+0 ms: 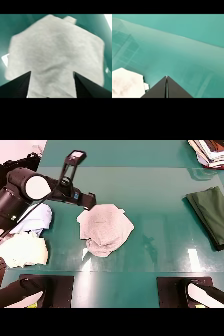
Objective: Fold the shirts.
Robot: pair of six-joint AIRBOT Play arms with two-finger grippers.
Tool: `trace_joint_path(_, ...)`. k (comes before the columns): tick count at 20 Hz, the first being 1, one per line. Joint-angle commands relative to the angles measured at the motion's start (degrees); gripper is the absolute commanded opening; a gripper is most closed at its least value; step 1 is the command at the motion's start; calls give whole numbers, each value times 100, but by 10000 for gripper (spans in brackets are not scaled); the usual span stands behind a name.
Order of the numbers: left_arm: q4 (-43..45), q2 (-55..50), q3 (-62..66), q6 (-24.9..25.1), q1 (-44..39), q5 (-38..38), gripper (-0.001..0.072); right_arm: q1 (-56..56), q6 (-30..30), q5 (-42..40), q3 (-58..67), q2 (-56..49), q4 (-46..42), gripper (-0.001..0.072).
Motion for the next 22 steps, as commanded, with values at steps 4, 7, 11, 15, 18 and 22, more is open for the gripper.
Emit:
trace_joint_path(4,-474,-922,-216,306,1285,120,621,7,2,214,7,4,0,13)
trace_joint_path(7,-903,-1768,-214,894,1360,144,621,7,2,343,7,-11,-50,13)
trace_joint_path(11,-1294,-2500,-214,1130,1360,295,621,2,260,675,4,-238,-50,13)
trace_joint_path(15,-1620,-2575,-212,1349,1362,623,283,7,619,734,-763,-446,-52,13)
trace_joint_path(18,-1580,-2568,-127,1364,1373,590,22,26,719,470,-2041,-444,-46,13)
trace_joint_path(22,-1556,-2568,264,1366,1373,442,23,667,721,-302,-4068,-448,9,223)
